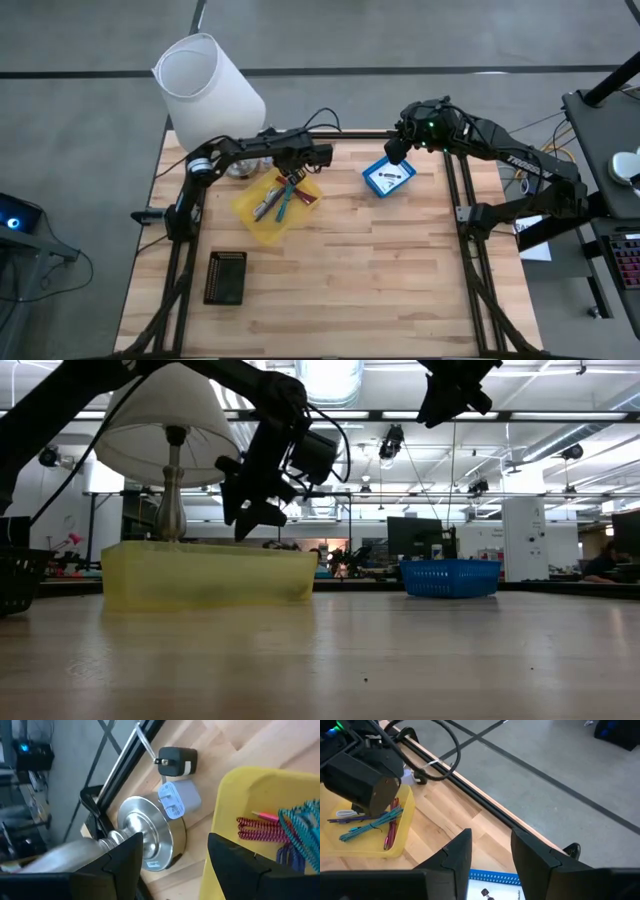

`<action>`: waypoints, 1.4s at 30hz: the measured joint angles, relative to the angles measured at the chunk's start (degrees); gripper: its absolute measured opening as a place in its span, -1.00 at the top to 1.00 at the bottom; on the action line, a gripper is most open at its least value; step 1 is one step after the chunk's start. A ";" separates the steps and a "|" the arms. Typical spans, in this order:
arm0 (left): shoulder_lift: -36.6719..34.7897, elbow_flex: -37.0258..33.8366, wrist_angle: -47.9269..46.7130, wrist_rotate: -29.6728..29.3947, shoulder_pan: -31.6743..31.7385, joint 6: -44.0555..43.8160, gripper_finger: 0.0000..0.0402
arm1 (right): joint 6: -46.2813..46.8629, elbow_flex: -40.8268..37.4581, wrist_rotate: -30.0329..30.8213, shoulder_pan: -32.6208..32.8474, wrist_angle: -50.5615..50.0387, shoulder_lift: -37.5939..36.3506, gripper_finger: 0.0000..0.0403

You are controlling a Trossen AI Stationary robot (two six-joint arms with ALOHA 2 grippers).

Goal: Pick and place items into bin
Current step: Put the white charger adapter into the black bin

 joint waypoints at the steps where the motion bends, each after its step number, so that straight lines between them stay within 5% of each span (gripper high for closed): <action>1: -0.09 -0.11 0.07 0.01 0.04 -1.70 -0.03 | -0.08 0.00 -0.02 0.00 0.00 0.00 0.37; 18: -2.26 -5.99 1.94 -2.29 0.14 -25.61 -0.03 | -1.53 0.00 -0.15 0.00 -0.36 -0.02 0.41; 42: -4.69 -15.88 12.37 -6.49 0.70 -43.78 -0.03 | -3.08 0.00 -0.34 0.00 -6.54 -0.11 0.41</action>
